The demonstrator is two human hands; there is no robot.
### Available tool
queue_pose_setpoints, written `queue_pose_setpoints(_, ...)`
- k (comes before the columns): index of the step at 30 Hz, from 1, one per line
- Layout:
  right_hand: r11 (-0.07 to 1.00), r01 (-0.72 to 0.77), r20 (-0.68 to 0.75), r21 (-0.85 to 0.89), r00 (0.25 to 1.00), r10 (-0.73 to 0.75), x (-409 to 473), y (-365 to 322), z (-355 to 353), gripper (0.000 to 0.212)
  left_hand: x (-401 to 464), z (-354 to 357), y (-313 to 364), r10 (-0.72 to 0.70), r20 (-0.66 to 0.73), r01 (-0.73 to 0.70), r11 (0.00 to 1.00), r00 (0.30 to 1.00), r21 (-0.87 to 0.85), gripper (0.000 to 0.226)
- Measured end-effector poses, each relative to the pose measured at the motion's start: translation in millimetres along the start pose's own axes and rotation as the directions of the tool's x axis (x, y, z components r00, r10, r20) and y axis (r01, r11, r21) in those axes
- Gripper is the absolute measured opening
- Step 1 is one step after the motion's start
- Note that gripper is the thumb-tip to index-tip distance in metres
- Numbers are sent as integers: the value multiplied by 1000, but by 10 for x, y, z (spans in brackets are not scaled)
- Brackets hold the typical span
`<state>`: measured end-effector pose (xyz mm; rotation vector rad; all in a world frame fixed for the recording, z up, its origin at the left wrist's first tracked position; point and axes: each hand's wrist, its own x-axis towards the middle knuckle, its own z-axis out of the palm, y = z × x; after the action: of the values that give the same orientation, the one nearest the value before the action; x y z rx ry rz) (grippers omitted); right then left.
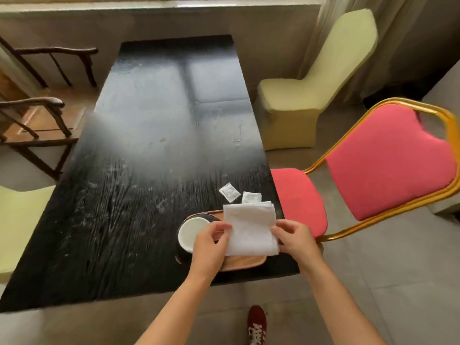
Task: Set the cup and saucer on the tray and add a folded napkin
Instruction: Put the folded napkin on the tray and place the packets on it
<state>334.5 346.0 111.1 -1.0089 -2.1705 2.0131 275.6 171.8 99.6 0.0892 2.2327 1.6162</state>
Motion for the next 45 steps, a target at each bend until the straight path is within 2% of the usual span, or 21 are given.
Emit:
queue_pose_setpoints(3,996,-39,17,-77,999,40,288,257,-137,15,93,311,-123,-153,130,156,988,980,-8,34)
queue_pose_setpoints(6,986,-63,44,-155,997,71,580,491,-123,13,198,540,-299,-223,127,218,975,967,47,40)
queue_pose_setpoints(10,984,-73,55,-163,995,83,871,732,-3,17,317,807,-606,-187,42,169,948,981,271,55)
queue_pose_setpoints(14,973,-5,24,-232,1000,11,1126,971,78,18,443,1069,-804,-85,-71,108,890,994,442,61)
queue_pose_setpoints(18,927,60,1,-370,998,-64,1193,1028,93,13,510,1250,-870,-51,-185,152,799,981,582,62)
queue_pose_setpoints(22,796,144,4,-588,985,-175,1237,1011,108,13,585,1309,-976,-18,-166,124,740,986,661,67)
queue_pose_setpoints(26,584,229,35,-779,945,-324,1300,995,73,18,410,1253,-1067,52,-26,-13,628,998,779,87)
queue_pose_setpoints(27,558,277,59,-782,925,-376,1304,997,56,28,342,1235,-1084,56,18,-48,601,998,798,89)
queue_pose_setpoints(30,445,497,263,-745,831,-490,1298,1091,-18,68,200,1193,-1129,7,104,-92,522,995,848,90)
queue_pose_setpoints(32,291,642,458,-710,734,-502,1304,1171,-83,70,180,1185,-1141,-29,109,-80,499,994,863,81)
queue_pose_setpoints(34,181,686,559,-705,695,-452,1331,1253,-116,67,191,1182,-1120,-52,96,-58,492,994,869,76)
queue_pose_setpoints(38,119,652,581,-749,733,-355,1381,1310,-74,65,193,1187,-1106,-40,84,-53,497,996,866,75)
queue_pose_setpoints(45,96,651,589,-753,731,-345,1405,1315,-10,64,201,1160,-1140,-4,58,-48,500,998,865,74)
